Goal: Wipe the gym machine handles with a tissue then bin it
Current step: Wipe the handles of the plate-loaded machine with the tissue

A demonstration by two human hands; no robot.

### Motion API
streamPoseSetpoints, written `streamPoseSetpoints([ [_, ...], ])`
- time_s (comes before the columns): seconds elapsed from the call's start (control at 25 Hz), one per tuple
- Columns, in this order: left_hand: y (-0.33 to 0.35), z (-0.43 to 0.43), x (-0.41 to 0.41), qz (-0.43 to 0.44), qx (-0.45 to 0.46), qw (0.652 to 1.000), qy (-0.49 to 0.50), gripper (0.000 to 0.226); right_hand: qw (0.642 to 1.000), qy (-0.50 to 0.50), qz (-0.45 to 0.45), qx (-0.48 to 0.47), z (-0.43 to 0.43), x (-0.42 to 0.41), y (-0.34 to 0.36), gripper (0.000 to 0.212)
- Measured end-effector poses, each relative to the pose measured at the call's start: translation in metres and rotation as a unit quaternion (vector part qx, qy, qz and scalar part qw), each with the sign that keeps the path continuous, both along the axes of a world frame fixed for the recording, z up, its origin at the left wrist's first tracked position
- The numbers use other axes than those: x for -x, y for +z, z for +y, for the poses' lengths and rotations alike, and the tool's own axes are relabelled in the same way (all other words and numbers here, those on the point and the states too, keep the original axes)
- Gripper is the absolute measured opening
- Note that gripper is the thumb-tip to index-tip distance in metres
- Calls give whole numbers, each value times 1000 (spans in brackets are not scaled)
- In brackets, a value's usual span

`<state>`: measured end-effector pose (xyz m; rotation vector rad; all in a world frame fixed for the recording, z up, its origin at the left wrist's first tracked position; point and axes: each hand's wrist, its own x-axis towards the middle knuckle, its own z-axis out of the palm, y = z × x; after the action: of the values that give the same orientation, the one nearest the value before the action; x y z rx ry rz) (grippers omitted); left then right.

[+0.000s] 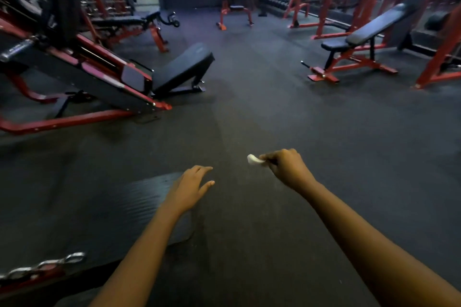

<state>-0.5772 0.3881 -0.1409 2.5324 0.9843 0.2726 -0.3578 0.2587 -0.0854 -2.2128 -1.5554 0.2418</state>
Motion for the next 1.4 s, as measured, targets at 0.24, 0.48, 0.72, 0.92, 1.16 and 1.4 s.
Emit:
streamPoseSetpoints([
  [0.24, -2, 105, -93, 3, -38, 994, 101, 48, 994, 113, 0, 8, 146, -112, -4, 32],
  [0.48, 0, 219, -127, -1, -12, 963, 269, 46, 968, 251, 11, -6, 335, -172, 6, 32],
  [0.72, -4, 343, -116, 9, -15, 923, 385, 48, 927, 374, -2, -9, 527, -148, 2, 33],
  [0.92, 5, 460, -76, -1, -24, 872, 489, 51, 883, 466, 9, -47, 690, -91, 17, 31],
  [1.16, 25, 555, -2, 3, -51, 804, 592, 52, 832, 548, 35, -80, 838, 3, 40, 34],
  [1.4, 33, 619, 94, 93, -90, 717, 684, 52, 745, 660, 32, -89, 961, 136, 42, 34],
])
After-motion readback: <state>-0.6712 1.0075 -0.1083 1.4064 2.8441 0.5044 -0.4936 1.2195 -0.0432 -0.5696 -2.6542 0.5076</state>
